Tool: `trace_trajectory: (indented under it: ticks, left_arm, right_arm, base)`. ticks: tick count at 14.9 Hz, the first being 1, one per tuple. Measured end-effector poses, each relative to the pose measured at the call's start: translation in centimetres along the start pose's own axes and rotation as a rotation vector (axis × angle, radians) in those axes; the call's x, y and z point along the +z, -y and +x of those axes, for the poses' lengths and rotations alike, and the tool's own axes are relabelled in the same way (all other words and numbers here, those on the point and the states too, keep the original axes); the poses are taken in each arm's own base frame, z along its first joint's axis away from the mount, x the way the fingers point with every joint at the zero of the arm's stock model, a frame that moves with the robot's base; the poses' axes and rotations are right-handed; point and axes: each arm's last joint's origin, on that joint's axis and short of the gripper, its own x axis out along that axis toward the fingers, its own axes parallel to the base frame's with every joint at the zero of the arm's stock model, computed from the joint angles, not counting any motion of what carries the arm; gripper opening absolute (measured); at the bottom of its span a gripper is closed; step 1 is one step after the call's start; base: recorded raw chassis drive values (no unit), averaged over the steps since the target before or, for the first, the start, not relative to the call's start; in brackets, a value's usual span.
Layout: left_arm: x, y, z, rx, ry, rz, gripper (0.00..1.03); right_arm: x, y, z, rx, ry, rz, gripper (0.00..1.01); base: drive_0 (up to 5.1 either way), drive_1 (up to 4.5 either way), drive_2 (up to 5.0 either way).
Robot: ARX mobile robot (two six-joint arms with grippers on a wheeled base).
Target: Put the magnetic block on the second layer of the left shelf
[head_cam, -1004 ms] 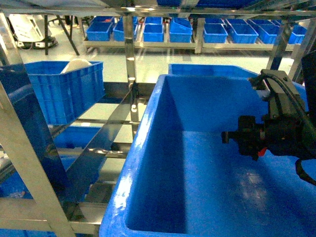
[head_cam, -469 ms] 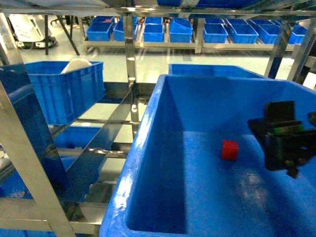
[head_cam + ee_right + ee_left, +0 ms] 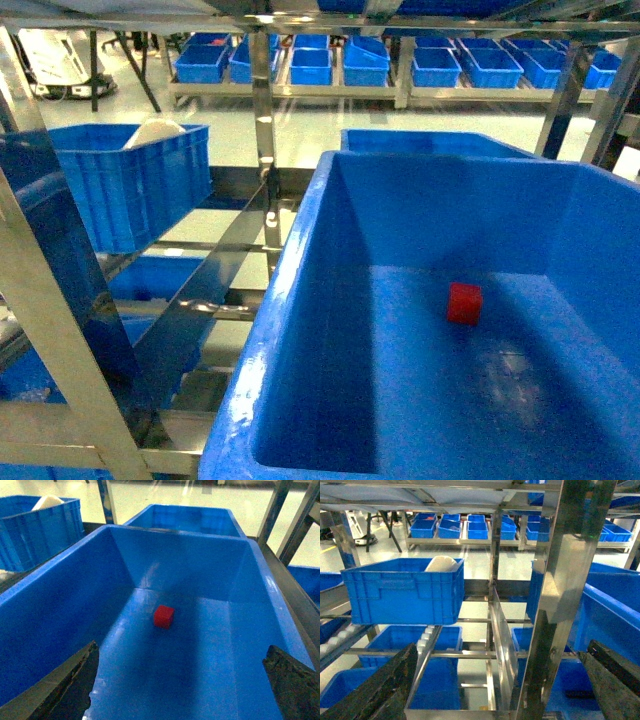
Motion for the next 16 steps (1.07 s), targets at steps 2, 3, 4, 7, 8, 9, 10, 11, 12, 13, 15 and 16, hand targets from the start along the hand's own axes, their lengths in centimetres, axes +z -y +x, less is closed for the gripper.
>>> trace_trajectory:
  ticks: [2,3,4,7,8,9,10,11,12,13,15,16]
  left_arm:
    - [0.0,0.0,0.0,0.000,0.000,0.000,0.98]
    - [0.0,0.0,0.0,0.000,0.000,0.000,0.98]
    - [0.0,0.0,0.0,0.000,0.000,0.000,0.98]
    - [0.0,0.0,0.0,0.000,0.000,0.000,0.98]
    - [0.0,0.0,0.0,0.000,0.000,0.000,0.98]
    - [0.0,0.0,0.0,0.000,0.000,0.000,0.98]
    - [0.0,0.0,0.0,0.000,0.000,0.000,0.98]
    - [0.0,0.0,0.0,0.000,0.000,0.000,0.98]
    - [0.0,0.0,0.0,0.000,0.000,0.000,0.98]
    - [0.0,0.0,0.0,0.001,0.000,0.000,0.98]
    - [0.0,0.0,0.0,0.000,0.001,0.000,0.98]
    - [0.0,0.0,0.0,0.000,0.000,0.000,0.98]
  right_arm:
    - [0.1,0.0,0.0,-0.006,0.028,0.002,0.97]
    - [-0.1,0.1,-0.1,-0.082,0.176,0.006,0.87]
    - [-1.0,0.7,-0.6,-0.126,0.250,0.010,0.76]
    - [-2.8,2.0,-1.8,-0.160,0.286,0.009,0.40]
    - [-3.4,2.3,-2.1,-0.158,0.282,0.004,0.27]
    - [-3.8,2.5,-2.3,-0.159,0.277,0.002,0.16]
    - [-4.2,2.7,-2.6,-0.162,0.279,0.003,0.03]
    - [-4.6,2.9,-2.9,-0.164,0.280,0.001,0.02]
    - [-5.0,3.4,-3.1,-0.145,0.276,-0.004,0.02]
    - [-5.2,4.0,-3.5,-0.178,0.282,0.002,0.02]
    - [-5.6,3.9,-3.7,-0.158,0.281,-0.001,0.02]
    - [-5.7,3.9,-3.8,-0.159,0.281,-0.001,0.02]
  base:
    - [0.0,0.00,0.0]
    - [0.0,0.00,0.0]
    - [0.0,0.00,0.0]
    - [0.0,0.00,0.0]
    - [0.0,0.00,0.0]
    - [0.0,0.00,0.0]
    - [0.0,0.00,0.0]
    - [0.0,0.00,0.0]
    - [0.0,0.00,0.0]
    - [0.0,0.00,0.0]
    - [0.0,0.00,0.0]
    - [0.0,0.00,0.0]
